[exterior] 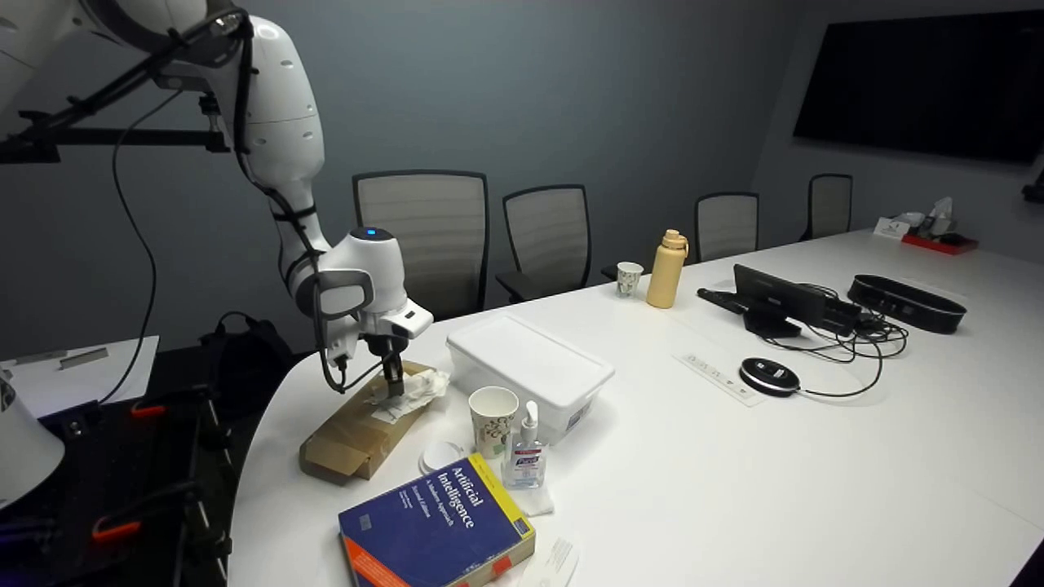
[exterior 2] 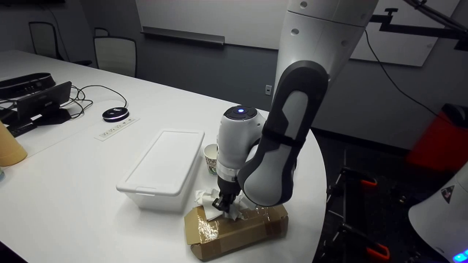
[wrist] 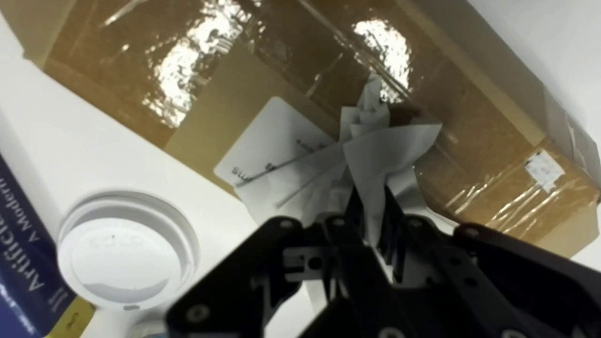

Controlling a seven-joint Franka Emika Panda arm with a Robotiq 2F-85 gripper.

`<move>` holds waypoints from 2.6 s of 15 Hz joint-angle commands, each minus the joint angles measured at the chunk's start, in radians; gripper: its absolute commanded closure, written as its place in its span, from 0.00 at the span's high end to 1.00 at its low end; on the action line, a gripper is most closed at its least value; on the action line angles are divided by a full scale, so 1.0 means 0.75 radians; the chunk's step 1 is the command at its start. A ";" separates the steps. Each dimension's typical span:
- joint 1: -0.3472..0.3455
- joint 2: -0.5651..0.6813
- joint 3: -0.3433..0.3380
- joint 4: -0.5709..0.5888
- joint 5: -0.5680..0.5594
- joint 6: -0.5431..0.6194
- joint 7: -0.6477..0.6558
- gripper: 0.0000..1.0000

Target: Use the tissue to wipe the box

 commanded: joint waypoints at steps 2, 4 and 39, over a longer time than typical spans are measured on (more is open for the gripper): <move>0.184 -0.003 -0.183 0.001 -0.007 -0.021 0.042 0.02; 0.252 -0.021 -0.250 -0.015 -0.020 -0.063 0.045 0.02; 0.043 -0.085 -0.011 -0.020 -0.061 -0.091 -0.110 0.02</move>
